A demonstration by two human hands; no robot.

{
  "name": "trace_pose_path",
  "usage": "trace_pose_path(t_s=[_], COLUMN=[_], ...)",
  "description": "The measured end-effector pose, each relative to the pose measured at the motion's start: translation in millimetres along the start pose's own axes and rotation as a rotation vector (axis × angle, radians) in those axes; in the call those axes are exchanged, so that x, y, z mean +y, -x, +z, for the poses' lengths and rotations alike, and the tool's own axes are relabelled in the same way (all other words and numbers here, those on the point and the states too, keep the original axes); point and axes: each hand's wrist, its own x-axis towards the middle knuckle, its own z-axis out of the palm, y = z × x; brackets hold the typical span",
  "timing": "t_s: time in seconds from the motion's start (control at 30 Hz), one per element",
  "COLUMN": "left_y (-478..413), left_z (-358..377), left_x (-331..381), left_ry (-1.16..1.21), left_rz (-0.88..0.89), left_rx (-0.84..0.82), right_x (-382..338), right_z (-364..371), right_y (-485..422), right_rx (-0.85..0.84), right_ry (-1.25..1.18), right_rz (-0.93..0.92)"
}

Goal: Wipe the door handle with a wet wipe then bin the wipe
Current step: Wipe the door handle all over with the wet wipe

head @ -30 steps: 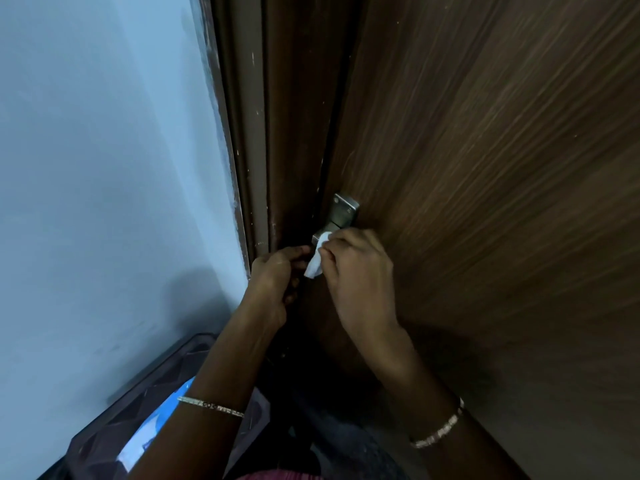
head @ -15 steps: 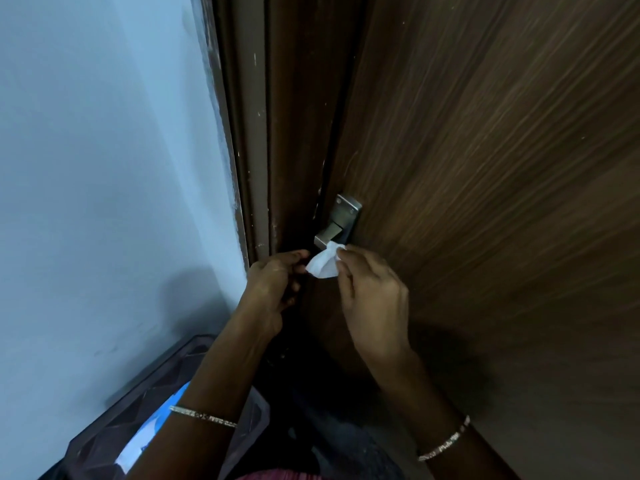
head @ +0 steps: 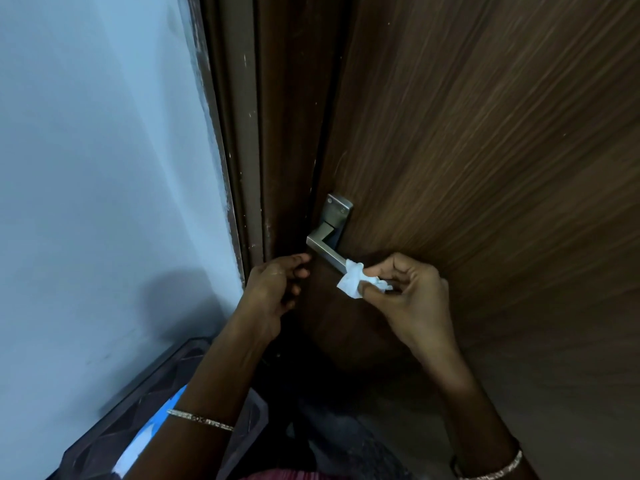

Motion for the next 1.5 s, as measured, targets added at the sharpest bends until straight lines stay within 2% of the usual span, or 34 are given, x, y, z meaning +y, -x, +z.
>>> trace_pose_path(t_s=[0.2, 0.3, 0.4, 0.5, 0.67, 0.93, 1.2, 1.27, 1.33, 1.4, 1.5], left_y=[0, 2, 4, 6, 10, 11, 11, 11, 10, 11, 13], left_z=[-4, -3, -2, 1, 3, 7, 14, 11, 8, 6, 4], left_x=[1, 2, 2, 2, 0, -3, -5, -5, -5, -5, -3], left_ry=[0.0, -0.001, -0.002, 0.001, -0.038, -0.059, -0.044, -0.036, -0.035, -0.036, -0.029], left_rz=[-0.011, -0.019, -0.023, -0.034, -0.009, 0.004, 0.023, 0.02, 0.014, 0.012, 0.019], left_rx=[-0.005, -0.016, -0.021, -0.018, -0.042, -0.202, -0.226, -0.232, -0.23, -0.215, -0.181], right_x=[-4, -12, -30, -44, -36, -5, 14, 15, 15, 14, 5], right_z=[-15, -26, -19, 13, 55, 34, 12, 10, 13, 20, 29], right_y=[1, 3, -2, -12, -8, 1, 10, 12, 12, 10, -4], right_rx=[-0.022, 0.014, 0.118, 0.073, -0.01, 0.118, 0.093, 0.165, 0.24, 0.186, -0.083], right_ry=[-0.106, 0.086, 0.212, 0.234, 0.375, 0.286, -0.153, -0.221, -0.226, -0.318, -0.943], right_rz=[0.074, -0.049, -0.251, -0.377, -0.405, -0.346, -0.093, -0.102, -0.036, 0.131, 0.597])
